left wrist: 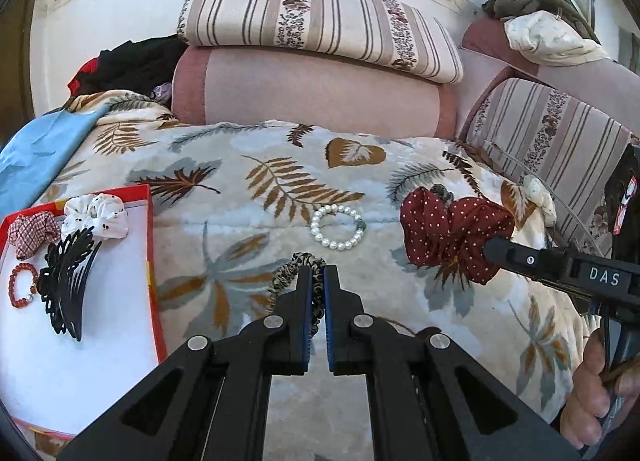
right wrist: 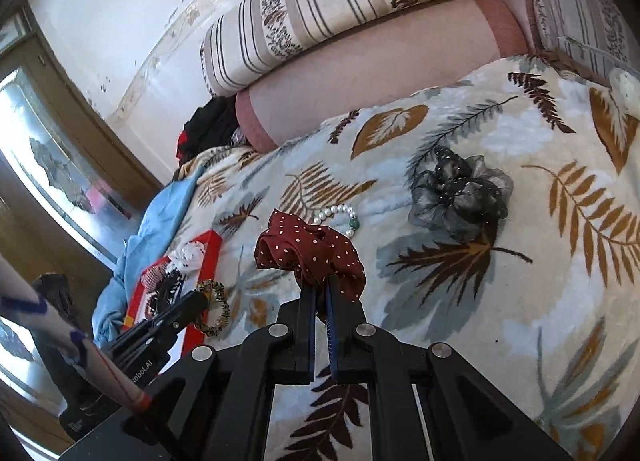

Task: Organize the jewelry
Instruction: 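Carry the gold bracelet in left gripper while right gripper carries the red scrunchie over the tray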

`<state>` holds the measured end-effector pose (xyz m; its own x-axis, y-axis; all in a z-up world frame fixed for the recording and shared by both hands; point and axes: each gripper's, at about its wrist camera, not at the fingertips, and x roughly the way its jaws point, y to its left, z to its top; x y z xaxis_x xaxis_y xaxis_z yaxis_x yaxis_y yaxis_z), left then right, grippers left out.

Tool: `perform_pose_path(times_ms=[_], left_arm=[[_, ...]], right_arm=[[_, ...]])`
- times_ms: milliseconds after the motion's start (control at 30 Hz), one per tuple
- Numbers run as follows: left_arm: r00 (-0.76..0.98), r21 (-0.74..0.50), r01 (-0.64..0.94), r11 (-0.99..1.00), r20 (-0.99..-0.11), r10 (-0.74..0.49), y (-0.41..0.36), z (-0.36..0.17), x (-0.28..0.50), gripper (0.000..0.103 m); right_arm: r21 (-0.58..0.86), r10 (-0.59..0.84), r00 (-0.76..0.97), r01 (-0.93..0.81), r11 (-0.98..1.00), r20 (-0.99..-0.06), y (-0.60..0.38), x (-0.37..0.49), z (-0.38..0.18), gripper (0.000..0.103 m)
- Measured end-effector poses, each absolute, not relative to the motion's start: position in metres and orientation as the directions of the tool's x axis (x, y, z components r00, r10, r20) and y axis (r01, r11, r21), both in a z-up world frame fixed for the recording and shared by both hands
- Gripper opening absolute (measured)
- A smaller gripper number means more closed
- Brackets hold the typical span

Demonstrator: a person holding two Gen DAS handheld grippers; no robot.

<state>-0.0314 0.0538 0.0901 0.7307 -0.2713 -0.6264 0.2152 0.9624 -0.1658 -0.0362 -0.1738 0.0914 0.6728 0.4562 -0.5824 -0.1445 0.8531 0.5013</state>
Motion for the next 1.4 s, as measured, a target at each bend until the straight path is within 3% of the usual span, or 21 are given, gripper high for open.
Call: perform_pose_path(times_ms=[633, 1400], left_arm=[[0.719, -0.139, 0.18, 0.974, -0.657, -0.227, 0.061, 0.072, -0.009, 0.005], [0.742, -0.134, 0.17, 0.976, -0.635, -0.216, 0.068, 0.082, -0.016, 0.005]], right_arm=[[0.466, 0.469, 0.635, -0.187, 0.865, -0.614, -0.162, -0.021, 0.08, 0.005], [0.464, 0.478, 0.625, -0.203, 0.863, -0.617, -0.153, -0.018, 0.077, 0.005]])
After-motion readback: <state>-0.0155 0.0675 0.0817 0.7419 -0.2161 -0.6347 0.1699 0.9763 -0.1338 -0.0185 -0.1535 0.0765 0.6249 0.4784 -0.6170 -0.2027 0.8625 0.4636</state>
